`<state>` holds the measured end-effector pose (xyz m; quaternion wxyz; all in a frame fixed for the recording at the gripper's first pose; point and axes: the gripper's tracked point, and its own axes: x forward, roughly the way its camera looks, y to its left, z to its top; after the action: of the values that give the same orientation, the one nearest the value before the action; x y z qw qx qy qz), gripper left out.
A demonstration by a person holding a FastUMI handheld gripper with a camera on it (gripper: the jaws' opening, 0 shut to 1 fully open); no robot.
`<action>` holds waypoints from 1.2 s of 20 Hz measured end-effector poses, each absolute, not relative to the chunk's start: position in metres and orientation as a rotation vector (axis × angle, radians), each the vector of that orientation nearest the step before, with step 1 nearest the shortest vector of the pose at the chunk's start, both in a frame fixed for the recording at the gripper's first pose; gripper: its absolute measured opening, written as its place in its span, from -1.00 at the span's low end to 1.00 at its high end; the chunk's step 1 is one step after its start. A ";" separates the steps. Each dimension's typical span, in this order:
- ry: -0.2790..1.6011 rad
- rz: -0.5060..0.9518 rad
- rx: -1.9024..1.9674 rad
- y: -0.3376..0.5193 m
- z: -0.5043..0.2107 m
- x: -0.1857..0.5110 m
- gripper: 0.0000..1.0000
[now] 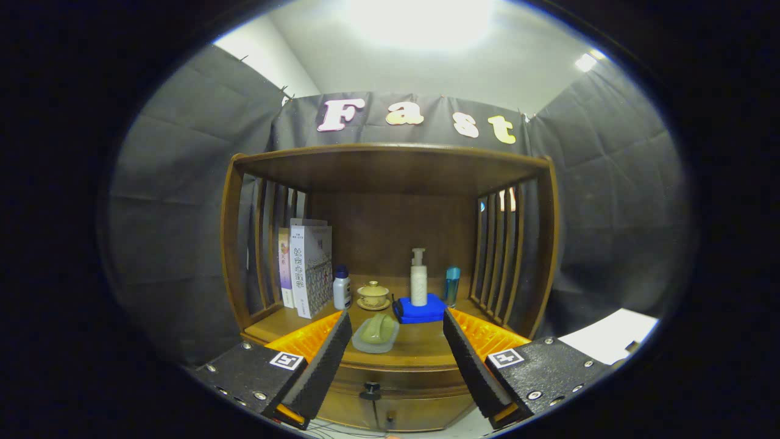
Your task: Pull open the drawer, take out the items inside it, and place them on the countertop above the cabinet.
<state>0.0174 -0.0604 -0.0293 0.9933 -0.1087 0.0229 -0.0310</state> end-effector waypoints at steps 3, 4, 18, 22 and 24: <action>0.041 -0.060 -0.229 -0.047 -0.026 0.007 0.88; 0.061 -0.046 -0.213 -0.040 -0.033 0.004 0.88; -0.030 -0.105 -0.197 -0.050 0.011 -0.045 0.88; -0.024 -0.133 -0.207 -0.064 0.010 -0.045 0.89; -0.017 -0.139 -0.191 -0.069 0.008 -0.043 0.89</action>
<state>-0.0434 -0.0690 0.0075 0.9930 -0.0955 -0.0083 -0.0691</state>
